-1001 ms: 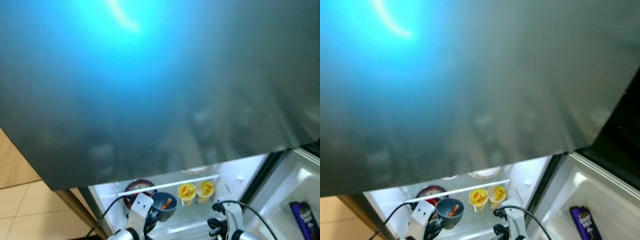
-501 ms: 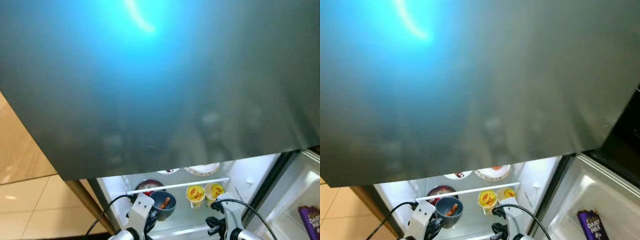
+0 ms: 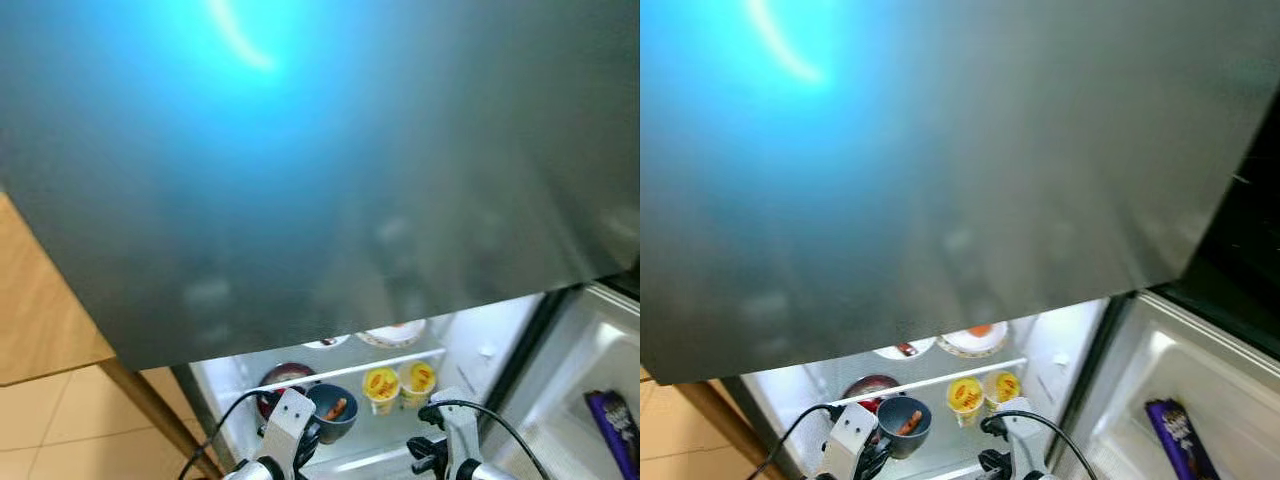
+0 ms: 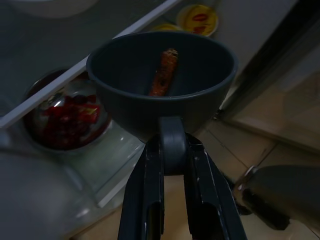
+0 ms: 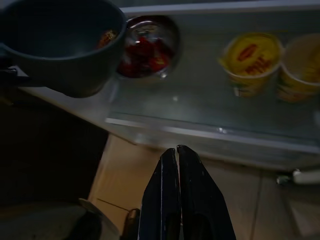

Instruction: Restocking fridge

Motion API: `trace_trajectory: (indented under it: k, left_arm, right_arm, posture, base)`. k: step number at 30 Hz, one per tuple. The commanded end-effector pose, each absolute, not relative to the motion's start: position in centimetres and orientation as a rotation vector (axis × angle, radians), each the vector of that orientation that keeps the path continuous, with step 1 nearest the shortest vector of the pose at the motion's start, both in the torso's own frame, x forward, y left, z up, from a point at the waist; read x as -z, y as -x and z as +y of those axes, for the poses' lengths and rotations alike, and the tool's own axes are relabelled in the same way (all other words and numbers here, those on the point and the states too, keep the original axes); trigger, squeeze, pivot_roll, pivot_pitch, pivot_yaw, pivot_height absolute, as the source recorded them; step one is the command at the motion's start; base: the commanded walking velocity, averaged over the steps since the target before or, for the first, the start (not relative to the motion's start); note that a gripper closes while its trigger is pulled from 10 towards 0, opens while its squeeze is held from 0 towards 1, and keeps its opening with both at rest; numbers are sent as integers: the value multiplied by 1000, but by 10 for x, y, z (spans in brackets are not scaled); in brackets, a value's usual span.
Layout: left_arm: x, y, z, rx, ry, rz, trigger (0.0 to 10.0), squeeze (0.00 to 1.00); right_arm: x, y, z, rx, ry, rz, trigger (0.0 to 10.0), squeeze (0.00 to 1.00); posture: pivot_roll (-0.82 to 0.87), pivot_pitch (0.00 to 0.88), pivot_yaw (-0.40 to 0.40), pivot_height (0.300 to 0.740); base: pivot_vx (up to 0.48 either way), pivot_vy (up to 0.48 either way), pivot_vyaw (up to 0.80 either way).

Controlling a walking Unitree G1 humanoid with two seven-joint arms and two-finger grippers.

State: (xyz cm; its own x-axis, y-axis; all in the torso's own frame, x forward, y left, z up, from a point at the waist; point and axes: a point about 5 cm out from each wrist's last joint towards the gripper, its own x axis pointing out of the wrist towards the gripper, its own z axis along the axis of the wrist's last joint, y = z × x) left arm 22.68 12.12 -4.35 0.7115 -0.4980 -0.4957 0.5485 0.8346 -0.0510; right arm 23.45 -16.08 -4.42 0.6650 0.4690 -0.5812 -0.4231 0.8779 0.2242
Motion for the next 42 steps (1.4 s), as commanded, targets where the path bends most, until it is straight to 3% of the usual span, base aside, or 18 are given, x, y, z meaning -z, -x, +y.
trace_trajectory:
  k: [1,13,23,42]
  left_arm:
    - [45,-226,124,574,-124,526,10000,0]
    - [41,-233,119,541,-151,498,10000,0]
    - [35,-239,112,511,-148,455,10000,0]
    - [11,-252,72,717,-208,275,10000,0]
  right_arm:
    - [43,-236,-165,-494,-73,669,10000,0]
    - [41,-239,-166,-492,-49,680,10000,0]
    - [29,-256,-167,-498,-22,632,10000,0]
    - [11,-274,-163,-538,-24,535,10000,0]
  posture:
    - [-70,0,42,740]
    - [-76,0,40,740]
    - [-75,0,38,700]
    - [-73,0,42,646]
  base:
    - [0,0,0]
    - [0,0,0]
    - [0,0,0]
    - [0,0,0]
